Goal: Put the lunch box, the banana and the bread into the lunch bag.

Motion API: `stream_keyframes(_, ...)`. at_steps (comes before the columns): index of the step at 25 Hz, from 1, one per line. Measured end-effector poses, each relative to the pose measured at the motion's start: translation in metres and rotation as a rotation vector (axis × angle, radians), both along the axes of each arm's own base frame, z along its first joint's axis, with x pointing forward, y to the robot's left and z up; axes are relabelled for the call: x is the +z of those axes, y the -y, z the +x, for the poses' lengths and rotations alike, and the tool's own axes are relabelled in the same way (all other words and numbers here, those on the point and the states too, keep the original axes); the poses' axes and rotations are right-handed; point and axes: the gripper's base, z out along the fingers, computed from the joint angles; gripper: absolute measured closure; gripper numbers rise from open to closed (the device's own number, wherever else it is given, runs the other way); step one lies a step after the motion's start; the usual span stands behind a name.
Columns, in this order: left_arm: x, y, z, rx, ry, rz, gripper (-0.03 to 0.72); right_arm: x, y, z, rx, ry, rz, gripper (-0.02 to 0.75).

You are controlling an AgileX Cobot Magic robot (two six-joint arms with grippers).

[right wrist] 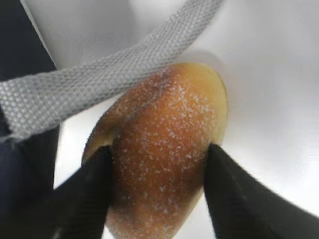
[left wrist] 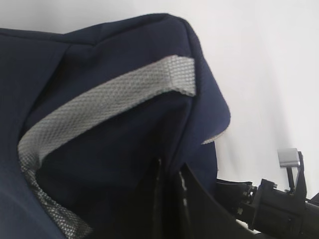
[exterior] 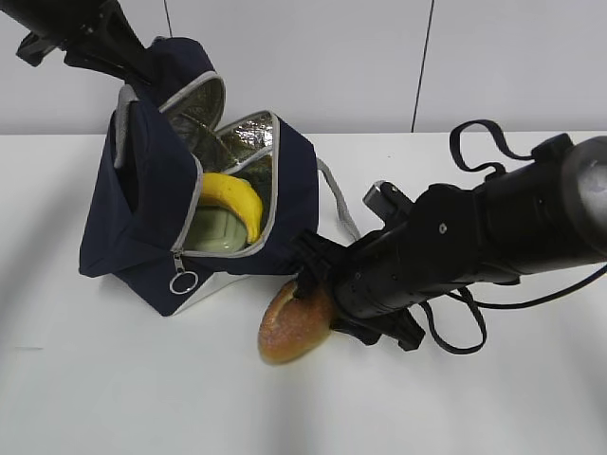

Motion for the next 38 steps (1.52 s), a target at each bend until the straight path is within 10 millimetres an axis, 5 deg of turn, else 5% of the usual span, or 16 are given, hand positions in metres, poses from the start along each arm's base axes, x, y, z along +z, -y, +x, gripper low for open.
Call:
stream_keyframes(5,0.0,0.0,0.0,-0.002,0.001,0.001,0.704,-0.001,0.0,0.0,0.026,0.012,-0.017,0.429)
stream_keyframes(10,0.0,0.0,0.0,-0.002,0.001,0.001,0.704,0.008,0.001,-0.002,0.104,0.046,-0.05,0.457)
stream_keyframes(25,0.0,0.0,0.0,-0.002,0.001,0.001,0.704,0.133,0.027,-0.046,0.47,0.333,-0.116,0.457)
stream_keyframes(31,0.0,0.0,0.0,-0.002,0.001,0.001,0.704,0.158,0.01,-0.017,0.566,0.494,-0.208,0.446)
stream_keyframes(38,0.0,0.0,0.0,-0.002,0.001,0.0,0.704,0.149,-0.036,0.045,0.648,0.571,-0.265,0.445)
